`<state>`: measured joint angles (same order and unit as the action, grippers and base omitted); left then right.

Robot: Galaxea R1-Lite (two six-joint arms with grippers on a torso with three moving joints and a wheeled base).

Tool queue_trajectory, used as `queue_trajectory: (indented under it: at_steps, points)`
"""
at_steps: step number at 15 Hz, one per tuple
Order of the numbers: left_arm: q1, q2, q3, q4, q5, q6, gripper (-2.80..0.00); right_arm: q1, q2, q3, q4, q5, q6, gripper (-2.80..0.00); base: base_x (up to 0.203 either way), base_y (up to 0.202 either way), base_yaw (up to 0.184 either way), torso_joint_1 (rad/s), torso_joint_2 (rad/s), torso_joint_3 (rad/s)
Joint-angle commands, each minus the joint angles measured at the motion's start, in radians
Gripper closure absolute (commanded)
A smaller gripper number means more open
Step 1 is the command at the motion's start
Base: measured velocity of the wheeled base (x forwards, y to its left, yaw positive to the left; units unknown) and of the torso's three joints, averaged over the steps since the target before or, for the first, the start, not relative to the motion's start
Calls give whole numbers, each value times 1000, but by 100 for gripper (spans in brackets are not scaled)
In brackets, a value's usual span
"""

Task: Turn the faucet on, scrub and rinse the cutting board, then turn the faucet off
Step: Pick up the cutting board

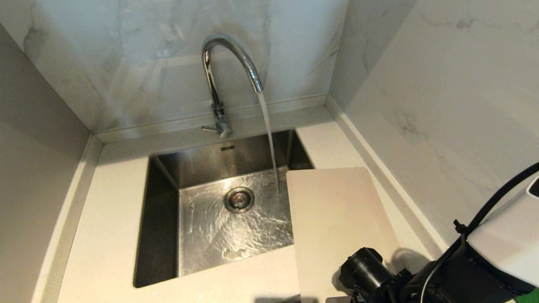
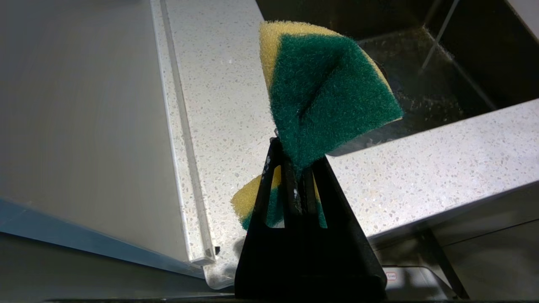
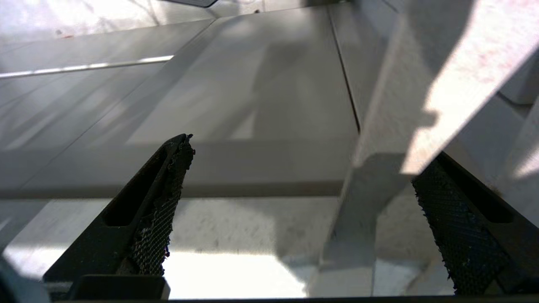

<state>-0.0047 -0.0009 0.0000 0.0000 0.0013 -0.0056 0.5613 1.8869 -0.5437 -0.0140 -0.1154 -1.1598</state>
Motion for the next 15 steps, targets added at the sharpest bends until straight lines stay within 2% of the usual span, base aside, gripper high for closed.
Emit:
queue_trajectory:
  at_steps: [1,6,15]
  points:
    - [0,-1,2,0,0,-1,0,4,13,35,-35,-3,-8,-280,0,0,0,0,0,0]
    - [0,-1,3,0,0,-1,0,25,56,85,-175,-19,-8,-280,0,0,0,0,0,0]
    - [0,-1,2,0,0,-1,0,43,93,159,-341,-32,-9,-280,0,0,0,0,0,0]
